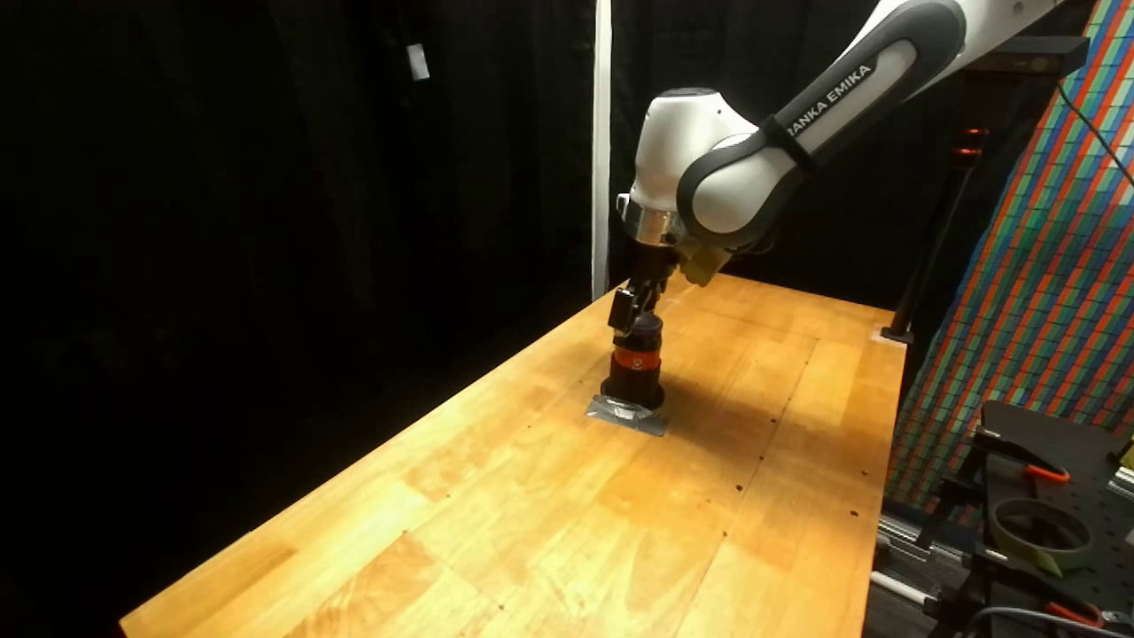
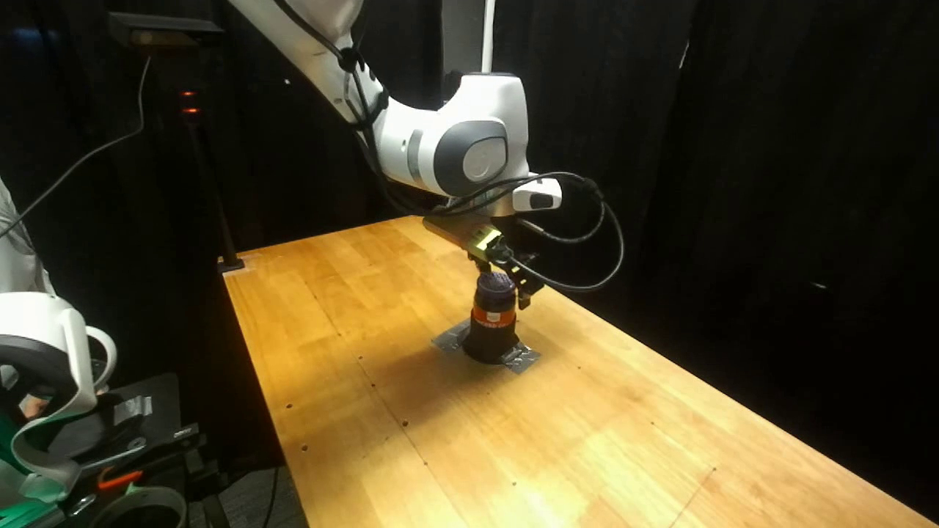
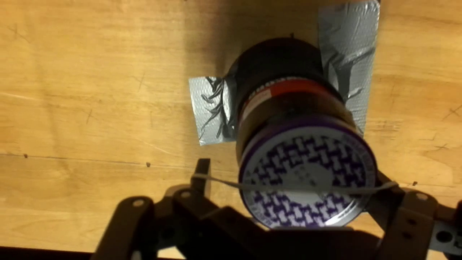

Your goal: Put the elastic around the bottle

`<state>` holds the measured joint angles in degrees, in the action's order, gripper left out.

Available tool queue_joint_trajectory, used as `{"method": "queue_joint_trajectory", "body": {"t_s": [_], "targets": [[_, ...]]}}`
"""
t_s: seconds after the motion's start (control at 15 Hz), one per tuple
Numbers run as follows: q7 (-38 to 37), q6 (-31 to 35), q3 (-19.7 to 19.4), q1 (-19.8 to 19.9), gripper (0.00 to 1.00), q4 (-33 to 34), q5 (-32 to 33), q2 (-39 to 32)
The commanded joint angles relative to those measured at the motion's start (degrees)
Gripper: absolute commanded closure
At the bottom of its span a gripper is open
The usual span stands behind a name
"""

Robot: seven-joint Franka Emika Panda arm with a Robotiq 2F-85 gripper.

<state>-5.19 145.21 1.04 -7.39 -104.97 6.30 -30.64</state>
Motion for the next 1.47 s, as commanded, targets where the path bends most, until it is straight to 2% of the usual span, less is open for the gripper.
{"method": "queue_joint_trajectory", "body": {"t_s": [0.0,0.13,0.4,0.47,0.53,0.8,1.13,1.27,1.4], "targets": [[4.60,-5.24,1.46,3.29,0.00,-6.98,-3.18,5.74],[8.09,-8.10,3.16,5.00,0.00,-8.44,-6.48,6.66],[11.35,-9.01,2.71,6.74,0.00,-12.30,-7.51,9.15],[11.79,-8.40,2.53,6.97,0.25,-13.51,-7.29,10.02],[12.29,-7.76,2.63,7.31,0.25,-14.85,-7.54,11.04],[14.56,-3.77,2.97,7.74,0.58,-20.88,-7.99,15.61],[17.76,9.29,3.68,7.81,0.95,-29.98,-8.72,20.32],[19.66,15.93,4.76,8.27,1.00,-33.09,-10.85,20.87],[21.20,22.31,5.88,8.50,1.00,-35.68,-12.04,20.80]]}}
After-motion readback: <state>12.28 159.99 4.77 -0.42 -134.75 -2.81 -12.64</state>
